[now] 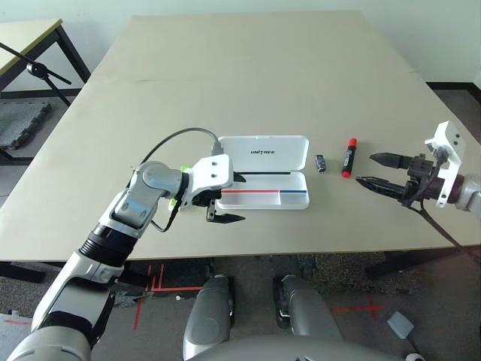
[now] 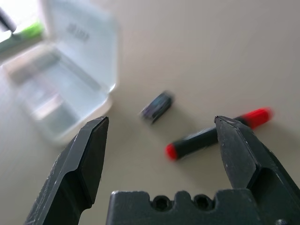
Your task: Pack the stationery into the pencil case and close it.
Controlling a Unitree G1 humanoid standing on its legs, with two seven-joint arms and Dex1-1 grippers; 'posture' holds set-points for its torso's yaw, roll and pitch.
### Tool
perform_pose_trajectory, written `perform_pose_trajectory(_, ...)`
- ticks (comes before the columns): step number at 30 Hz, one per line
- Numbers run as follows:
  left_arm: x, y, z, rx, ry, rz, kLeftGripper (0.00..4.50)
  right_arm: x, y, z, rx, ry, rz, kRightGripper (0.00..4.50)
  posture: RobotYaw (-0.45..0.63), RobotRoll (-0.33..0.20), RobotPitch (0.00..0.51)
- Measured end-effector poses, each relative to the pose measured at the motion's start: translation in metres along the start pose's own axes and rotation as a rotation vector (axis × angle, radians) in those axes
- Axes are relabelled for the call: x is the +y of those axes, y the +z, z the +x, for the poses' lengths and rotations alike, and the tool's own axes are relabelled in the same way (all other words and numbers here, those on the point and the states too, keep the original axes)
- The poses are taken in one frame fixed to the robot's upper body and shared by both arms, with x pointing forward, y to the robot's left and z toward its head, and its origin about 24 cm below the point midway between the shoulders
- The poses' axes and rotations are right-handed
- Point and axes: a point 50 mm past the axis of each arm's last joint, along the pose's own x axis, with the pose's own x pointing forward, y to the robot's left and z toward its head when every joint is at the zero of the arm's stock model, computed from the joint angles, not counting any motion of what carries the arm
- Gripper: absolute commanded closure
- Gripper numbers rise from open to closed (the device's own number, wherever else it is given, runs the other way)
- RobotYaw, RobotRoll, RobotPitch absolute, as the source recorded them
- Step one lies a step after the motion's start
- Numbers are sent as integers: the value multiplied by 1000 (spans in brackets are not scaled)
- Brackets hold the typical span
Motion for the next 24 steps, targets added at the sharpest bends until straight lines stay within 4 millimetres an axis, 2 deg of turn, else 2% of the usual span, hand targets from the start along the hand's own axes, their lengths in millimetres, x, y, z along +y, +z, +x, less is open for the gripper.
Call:
perform_pose_trajectory(5, 4, 9, -11, -90, 18, -81, 31, -4, 7, 13, -19, -188, 64, 0, 178, 0, 108)
perform_pose_trajectory(10, 5, 10, -18, -135, 17, -117, 31, -10, 9, 32, 59, -416, 189, 0, 177, 0, 107)
perform_pose_trajectory(14, 6, 8, -20, -133, 17, -129, 31, -6, 15, 50, 98, -500, 282, 0, 178, 0, 106)
perform_pose_trajectory(20, 8, 5, -22, -127, 26, -141, 31, -1, 29, 74, 172, -688, 307, 0, 187, 0, 105)
perform_pose_trajectory(24, 8, 5, -22, -127, 34, -140, 31, 5, 27, 91, 223, -739, 363, 0, 200, 0, 102)
